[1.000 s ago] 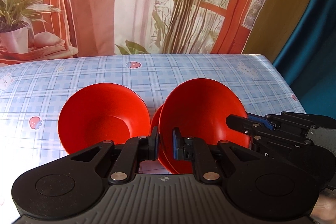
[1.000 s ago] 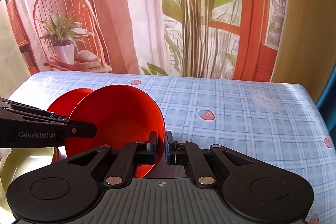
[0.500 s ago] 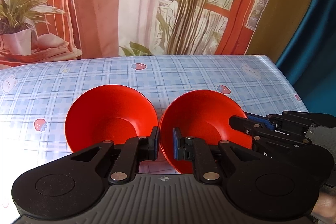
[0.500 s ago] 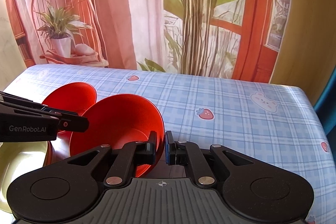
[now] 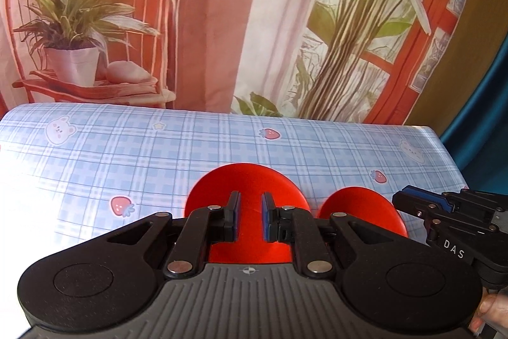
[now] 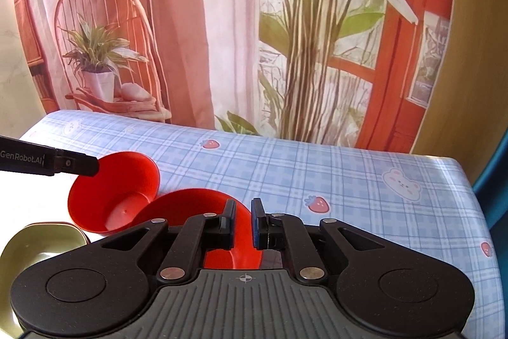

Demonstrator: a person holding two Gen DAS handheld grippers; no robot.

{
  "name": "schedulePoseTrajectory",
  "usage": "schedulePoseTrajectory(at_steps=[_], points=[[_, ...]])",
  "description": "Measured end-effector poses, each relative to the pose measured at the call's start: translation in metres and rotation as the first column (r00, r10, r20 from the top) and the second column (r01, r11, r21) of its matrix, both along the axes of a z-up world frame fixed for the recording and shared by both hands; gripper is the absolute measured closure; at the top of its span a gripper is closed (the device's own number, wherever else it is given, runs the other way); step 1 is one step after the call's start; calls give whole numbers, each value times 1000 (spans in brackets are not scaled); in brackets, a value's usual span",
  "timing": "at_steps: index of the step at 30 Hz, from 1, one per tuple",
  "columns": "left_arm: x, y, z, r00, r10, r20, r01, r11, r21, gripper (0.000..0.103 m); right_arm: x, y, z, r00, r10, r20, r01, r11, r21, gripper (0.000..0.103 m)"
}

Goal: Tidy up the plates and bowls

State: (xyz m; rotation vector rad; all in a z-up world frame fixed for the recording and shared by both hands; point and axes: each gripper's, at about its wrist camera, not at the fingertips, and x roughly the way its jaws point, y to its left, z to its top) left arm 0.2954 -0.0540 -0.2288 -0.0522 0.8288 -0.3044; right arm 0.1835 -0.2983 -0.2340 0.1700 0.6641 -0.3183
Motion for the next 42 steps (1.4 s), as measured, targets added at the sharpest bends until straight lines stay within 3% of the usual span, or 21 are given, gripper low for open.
schedulePoseTrajectory(at_steps=[8,18,26,34,42], points=[[13,29,-20,997,68,-47,-69,997,-19,89,44,21,2,996,87,-1,-87,996,28,93],[20,43,-40,992,76,-98,-83,994,-70,89,89,29,-13,991,125,-48,-119,987,105,93],[19,47,-49,990,71,-121,-84,991,-105,89,98,27,-24,988,131,-80,-116,979,170,90],[19,51,-52,988,90,-125,-106,985,-133,95,99,31,-25,987,139,-82,-121,975,188,97],[15,59,-31,989,113,-92,-125,983,-134,96,96,35,-8,989,143,-35,-134,972,193,99]])
